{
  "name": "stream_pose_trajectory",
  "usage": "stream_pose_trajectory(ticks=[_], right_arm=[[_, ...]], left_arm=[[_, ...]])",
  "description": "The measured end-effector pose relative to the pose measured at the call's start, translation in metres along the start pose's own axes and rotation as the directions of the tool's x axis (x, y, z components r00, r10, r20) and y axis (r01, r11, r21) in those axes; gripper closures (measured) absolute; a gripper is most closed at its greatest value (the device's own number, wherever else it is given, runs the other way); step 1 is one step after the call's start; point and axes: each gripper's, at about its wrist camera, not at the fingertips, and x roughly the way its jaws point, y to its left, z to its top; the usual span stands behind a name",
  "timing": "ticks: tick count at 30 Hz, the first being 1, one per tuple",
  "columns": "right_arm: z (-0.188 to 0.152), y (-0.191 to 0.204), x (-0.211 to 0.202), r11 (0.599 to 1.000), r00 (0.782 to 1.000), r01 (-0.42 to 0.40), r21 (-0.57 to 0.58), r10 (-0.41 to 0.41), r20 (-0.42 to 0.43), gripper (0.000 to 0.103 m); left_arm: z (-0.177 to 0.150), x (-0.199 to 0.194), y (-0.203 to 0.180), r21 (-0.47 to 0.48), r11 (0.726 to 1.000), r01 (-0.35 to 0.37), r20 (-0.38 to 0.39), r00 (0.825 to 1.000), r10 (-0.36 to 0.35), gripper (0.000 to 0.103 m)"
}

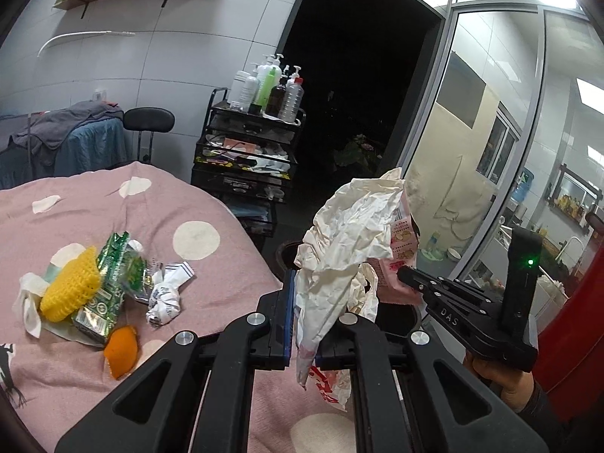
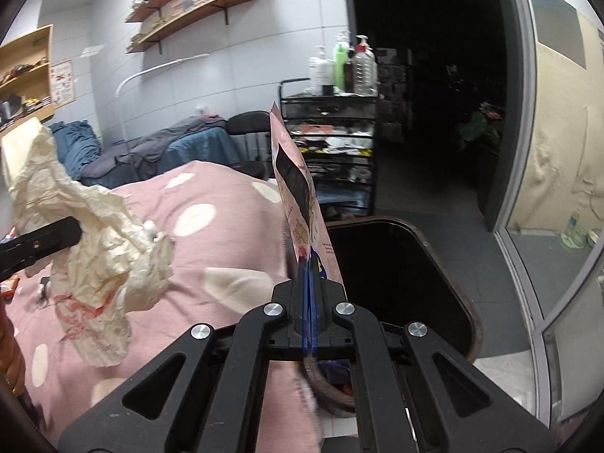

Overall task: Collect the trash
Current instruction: 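Carry the pink snack bag over the bin and open the right tool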

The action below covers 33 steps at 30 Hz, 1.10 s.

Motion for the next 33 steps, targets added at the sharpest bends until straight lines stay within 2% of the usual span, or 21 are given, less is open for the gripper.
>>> stream_pose_trajectory(ticks=[5,13,26,28,29,30,32,33], right_arm=[[-0.003,-0.029,0.031,0.997,0.996,0.050,0.056,-0.045,-0.077,0.101],[-0.020,-0.066,0.081,0.981,0.976,0.130,0.141,-0.102,-0.192,0.101],[-0.042,-0.071,0.115,0.976,0.944,0.174,0.134,-0.126,-0.305,0.100],[-0.042,-0.071,0.116,0.975,0.943,0.171,0.139,-0.121,-0.311,0.095],[-0.041,-0.070,0.117,0.976,0.943,0.168,0.143,-0.117,-0.310,0.085],[-0.042,-0.069,0.115,0.975,0.945,0.169,0.145,-0.118,-0.306,0.063],[-0.043,-0.069,0.109,0.972,0.954,0.169,0.165,-0.119,-0.275,0.036],[-0.042,-0.069,0.106,0.970,0.957,0.168,0.174,-0.117,-0.266,0.035]], left_arm=[[0.001,0.014,-0.012,0.020,1.000,0.022,-0.021,1.000,-0.021,0.095],[0.003,0.027,-0.023,0.035,0.998,0.045,-0.036,0.998,-0.044,0.095],[0.004,0.047,-0.032,0.041,0.998,0.053,-0.071,0.996,-0.050,0.095],[0.005,0.049,-0.032,0.039,0.998,0.057,-0.077,0.996,-0.054,0.095],[0.005,0.050,-0.032,0.038,0.998,0.058,-0.078,0.995,-0.055,0.095],[0.005,0.051,-0.032,0.038,0.998,0.059,-0.081,0.995,-0.056,0.095],[0.005,0.053,-0.033,0.042,0.997,0.060,-0.084,0.995,-0.056,0.095],[0.006,0.054,-0.033,0.043,0.997,0.060,-0.086,0.995,-0.057,0.095]])
